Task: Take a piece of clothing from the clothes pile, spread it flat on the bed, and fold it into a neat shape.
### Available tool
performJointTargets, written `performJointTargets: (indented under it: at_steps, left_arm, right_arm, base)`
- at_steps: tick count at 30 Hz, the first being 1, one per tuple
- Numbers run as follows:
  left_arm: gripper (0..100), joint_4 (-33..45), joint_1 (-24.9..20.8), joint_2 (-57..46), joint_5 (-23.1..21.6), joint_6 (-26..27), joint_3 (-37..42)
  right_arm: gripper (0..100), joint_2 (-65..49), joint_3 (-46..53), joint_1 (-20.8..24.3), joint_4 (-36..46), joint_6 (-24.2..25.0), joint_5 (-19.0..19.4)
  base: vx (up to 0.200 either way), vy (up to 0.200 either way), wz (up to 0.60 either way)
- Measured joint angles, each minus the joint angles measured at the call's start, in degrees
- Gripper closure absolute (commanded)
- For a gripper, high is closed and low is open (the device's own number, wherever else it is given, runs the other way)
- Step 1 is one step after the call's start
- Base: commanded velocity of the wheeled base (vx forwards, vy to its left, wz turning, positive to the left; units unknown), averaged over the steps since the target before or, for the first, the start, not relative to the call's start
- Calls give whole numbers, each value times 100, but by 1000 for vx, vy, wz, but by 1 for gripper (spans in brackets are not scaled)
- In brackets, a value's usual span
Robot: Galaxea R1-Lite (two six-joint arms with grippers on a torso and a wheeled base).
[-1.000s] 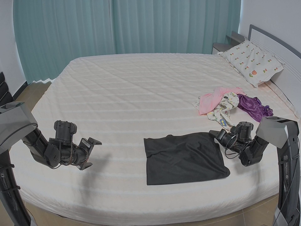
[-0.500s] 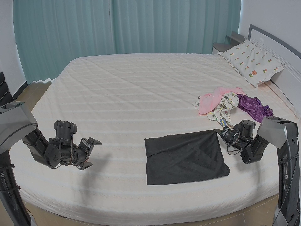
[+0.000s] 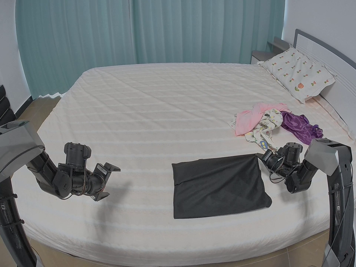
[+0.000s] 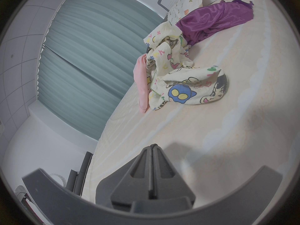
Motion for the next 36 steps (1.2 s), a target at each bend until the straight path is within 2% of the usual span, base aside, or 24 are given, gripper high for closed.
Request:
performJointTargets:
  at_steps: [11,15,21,25,28,32,36]
  left_arm:
    - [0,-1,0,2,0,0,-2]
    - [0,0,0,2,-2,2,-2]
    - [0,0,0,2,-22,0,-2]
    - [0,7,0,2,-49,0,-9]
    - [0,10,0,2,-57,-5,-15]
    - [0,7,11,2,-55,-2,-15]
    - [0,11,-6,2,-60,4,-15]
  right_arm:
    - [0,-6,61,-44,13,7,-6]
    - [0,-161,215,-87,0,20,-148]
    - [0,-646,827,-144,6,55,-340]
    - [0,-1012,1391,-98,24,27,-356]
    - [0,-1206,1786,-34,44,-138,-202]
    - [0,-1280,2103,45,57,-484,293]
    - [0,-1200,2205,40,200,-1018,336]
  base:
    - [0,0,0]
    - [0,0,0]
    - [0,0,0]
    - [0,-200,0]
    - [0,-200,0]
    - [0,-100,0]
    - [0,0,0]
